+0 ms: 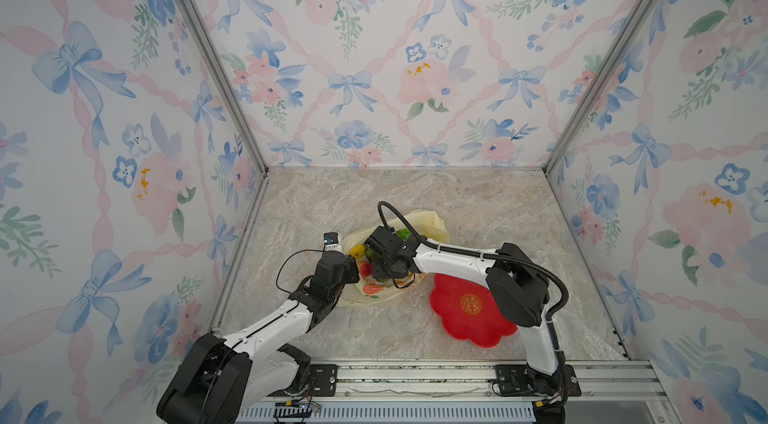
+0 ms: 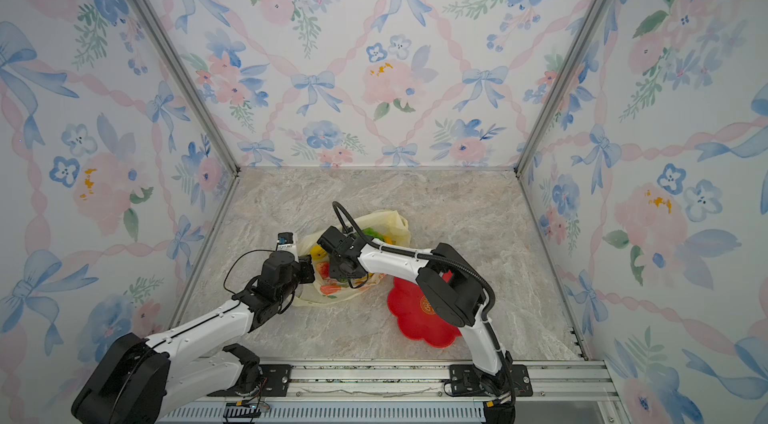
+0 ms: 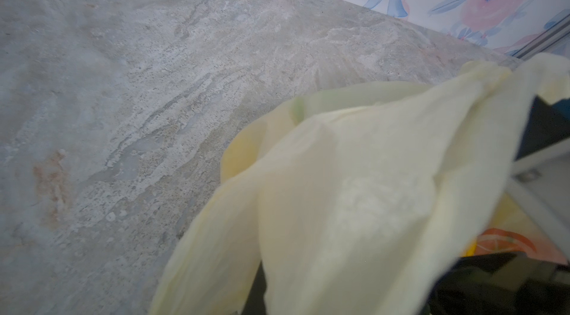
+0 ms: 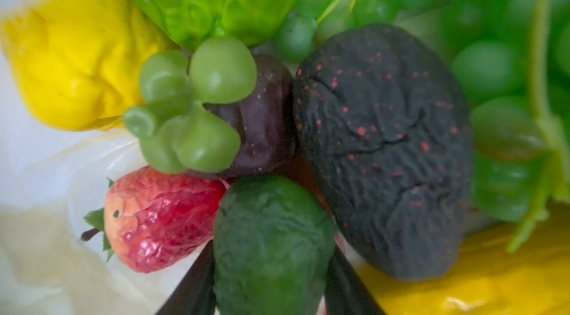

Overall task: Take fruits out of the plastic bag
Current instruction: Pick up the fruit from the plastic bag.

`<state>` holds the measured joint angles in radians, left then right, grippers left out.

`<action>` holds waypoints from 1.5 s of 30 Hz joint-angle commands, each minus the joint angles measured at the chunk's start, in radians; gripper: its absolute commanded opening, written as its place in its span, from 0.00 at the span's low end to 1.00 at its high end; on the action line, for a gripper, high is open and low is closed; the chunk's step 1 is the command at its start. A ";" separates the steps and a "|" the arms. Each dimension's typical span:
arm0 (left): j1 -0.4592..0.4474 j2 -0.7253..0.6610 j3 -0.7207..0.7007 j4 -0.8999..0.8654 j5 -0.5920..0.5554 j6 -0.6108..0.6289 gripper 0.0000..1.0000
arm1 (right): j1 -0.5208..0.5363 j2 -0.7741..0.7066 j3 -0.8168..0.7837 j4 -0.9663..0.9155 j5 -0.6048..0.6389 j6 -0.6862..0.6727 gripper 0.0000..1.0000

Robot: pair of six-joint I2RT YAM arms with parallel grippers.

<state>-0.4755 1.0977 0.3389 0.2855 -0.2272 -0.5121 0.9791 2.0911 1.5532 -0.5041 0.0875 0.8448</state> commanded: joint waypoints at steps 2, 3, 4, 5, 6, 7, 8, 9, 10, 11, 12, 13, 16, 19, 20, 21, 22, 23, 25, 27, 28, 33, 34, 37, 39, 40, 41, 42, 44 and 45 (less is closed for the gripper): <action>-0.005 0.011 -0.046 0.092 -0.023 0.034 0.08 | -0.014 0.019 -0.041 0.019 -0.014 -0.074 0.38; -0.005 0.020 -0.052 0.105 -0.024 0.036 0.07 | -0.016 0.017 -0.047 0.031 -0.018 -0.087 0.38; -0.005 0.028 -0.052 0.113 -0.023 0.038 0.06 | -0.021 0.015 -0.051 0.037 -0.021 -0.098 0.37; -0.005 0.037 -0.055 0.128 -0.024 0.042 0.05 | -0.024 0.014 -0.053 0.040 -0.023 -0.108 0.37; -0.005 0.044 -0.062 0.148 -0.029 0.044 0.05 | -0.028 0.012 -0.054 0.042 -0.026 -0.119 0.36; -0.005 0.051 -0.065 0.163 -0.033 0.045 0.05 | -0.029 0.009 -0.055 0.042 -0.025 -0.131 0.36; -0.005 0.058 -0.068 0.176 -0.036 0.048 0.04 | -0.031 0.005 -0.058 0.041 -0.021 -0.143 0.36; -0.005 0.065 -0.070 0.187 -0.038 0.049 0.04 | -0.031 0.000 -0.059 0.042 -0.016 -0.155 0.36; -0.006 0.071 -0.072 0.198 -0.041 0.049 0.04 | -0.033 -0.002 -0.059 0.041 -0.014 -0.164 0.36; -0.005 0.077 -0.076 0.211 -0.044 0.049 0.04 | -0.034 -0.003 -0.059 0.042 -0.009 -0.175 0.35; -0.005 0.083 -0.077 0.217 -0.043 0.050 0.04 | -0.038 -0.002 -0.058 0.038 -0.009 -0.180 0.35; -0.004 0.089 -0.074 0.219 -0.041 0.052 0.03 | -0.042 -0.002 -0.057 0.037 -0.014 -0.181 0.35; -0.004 0.106 -0.069 0.227 -0.037 0.055 0.03 | -0.060 -0.005 -0.067 0.047 -0.029 -0.170 0.34; -0.003 0.108 -0.067 0.234 -0.034 0.054 0.03 | -0.064 -0.022 -0.086 0.058 -0.027 -0.161 0.34; -0.004 0.106 -0.066 0.234 -0.036 0.052 0.03 | -0.063 -0.029 -0.093 0.061 -0.031 -0.155 0.34; -0.003 0.100 -0.070 0.233 -0.039 0.050 0.03 | -0.063 -0.032 -0.098 0.063 -0.036 -0.151 0.34; -0.003 0.094 -0.072 0.233 -0.039 0.043 0.03 | -0.065 -0.035 -0.099 0.064 -0.045 -0.146 0.34; -0.003 0.088 -0.072 0.233 -0.038 0.037 0.03 | -0.066 -0.038 -0.099 0.065 -0.052 -0.139 0.34; -0.002 0.082 -0.071 0.228 -0.035 0.034 0.03 | -0.066 -0.042 -0.097 0.063 -0.057 -0.130 0.34; 0.000 0.085 -0.055 0.197 -0.035 0.028 0.03 | -0.064 -0.052 -0.100 0.069 -0.060 -0.115 0.34; 0.000 0.090 -0.047 0.183 -0.036 0.023 0.03 | -0.065 -0.054 -0.100 0.076 -0.064 -0.107 0.34; 0.000 0.114 -0.020 0.131 -0.011 0.001 0.04 | -0.057 -0.049 -0.089 0.096 -0.066 -0.080 0.34; -0.001 0.112 -0.019 0.125 -0.007 -0.001 0.04 | -0.056 -0.048 -0.087 0.095 -0.063 -0.080 0.34; -0.001 0.092 -0.023 0.118 0.012 -0.010 0.05 | -0.050 -0.049 -0.082 0.093 -0.046 -0.080 0.34; 0.000 0.083 -0.022 0.101 0.014 -0.016 0.05 | -0.043 -0.060 -0.076 0.088 -0.030 -0.088 0.34; 0.000 0.083 -0.016 0.093 0.012 -0.015 0.05 | -0.040 -0.064 -0.069 0.082 -0.021 -0.093 0.34; 0.000 0.084 -0.011 0.080 0.007 -0.016 0.05 | -0.036 -0.069 -0.060 0.075 -0.009 -0.101 0.34; -0.001 0.087 -0.005 0.071 0.006 -0.015 0.05 | -0.034 -0.072 -0.050 0.065 0.001 -0.107 0.34; 0.000 0.088 0.001 0.064 0.011 -0.013 0.06 | -0.036 -0.075 -0.034 0.046 0.006 -0.110 0.34; 0.000 0.090 0.000 0.064 0.013 -0.013 0.06 | -0.036 -0.078 -0.033 0.045 0.005 -0.111 0.34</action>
<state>-0.4755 1.1942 0.3168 0.3878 -0.2333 -0.5129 0.9371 2.0552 1.4868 -0.4164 0.0574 0.7464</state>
